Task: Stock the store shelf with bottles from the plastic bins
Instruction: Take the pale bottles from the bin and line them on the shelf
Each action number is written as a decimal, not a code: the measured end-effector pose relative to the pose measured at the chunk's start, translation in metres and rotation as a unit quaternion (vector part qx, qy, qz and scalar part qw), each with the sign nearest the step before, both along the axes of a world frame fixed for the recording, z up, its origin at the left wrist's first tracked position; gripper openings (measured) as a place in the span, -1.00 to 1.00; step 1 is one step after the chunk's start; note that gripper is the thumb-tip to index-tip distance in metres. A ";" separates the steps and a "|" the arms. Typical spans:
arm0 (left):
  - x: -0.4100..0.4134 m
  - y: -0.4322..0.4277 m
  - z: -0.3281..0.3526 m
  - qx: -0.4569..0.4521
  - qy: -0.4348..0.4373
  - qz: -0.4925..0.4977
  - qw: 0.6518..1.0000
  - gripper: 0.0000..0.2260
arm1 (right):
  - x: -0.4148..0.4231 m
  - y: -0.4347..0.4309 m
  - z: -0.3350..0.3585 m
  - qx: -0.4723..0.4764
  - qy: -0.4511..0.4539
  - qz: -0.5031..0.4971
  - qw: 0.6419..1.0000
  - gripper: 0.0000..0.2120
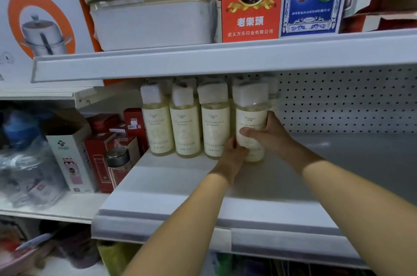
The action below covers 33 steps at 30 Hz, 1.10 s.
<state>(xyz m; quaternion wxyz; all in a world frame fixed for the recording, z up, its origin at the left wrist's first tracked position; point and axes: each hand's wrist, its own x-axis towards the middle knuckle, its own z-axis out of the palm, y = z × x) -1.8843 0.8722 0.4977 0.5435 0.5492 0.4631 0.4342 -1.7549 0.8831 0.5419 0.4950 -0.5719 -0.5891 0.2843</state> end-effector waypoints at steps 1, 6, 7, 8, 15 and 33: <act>0.002 0.002 0.001 -0.007 0.004 0.008 1.000 -0.55 | -0.002 0.001 0.002 -0.003 -0.001 -0.005 1.000 -0.16; 0.008 0.010 -0.001 -0.008 0.027 0.037 0.999 -0.57 | -0.003 0.013 0.001 -0.021 -0.005 -0.021 1.000 -0.20; 0.007 0.010 -0.001 -0.010 0.031 0.037 0.999 -0.59 | -0.004 0.015 0.001 -0.021 -0.005 -0.022 1.000 -0.20; 0.006 0.010 -0.002 -0.012 0.031 0.036 0.999 -0.60 | -0.005 0.017 0.001 -0.023 -0.004 -0.023 0.999 -0.20; -0.001 0.005 0.001 -0.020 0.022 0.031 0.999 -0.56 | -0.015 0.015 0.004 -0.035 -0.007 -0.040 0.999 -0.23; -0.113 -0.084 0.020 -0.123 -0.218 0.079 0.965 -0.77 | -0.099 -0.066 -0.024 -0.050 0.029 -0.124 0.991 -0.70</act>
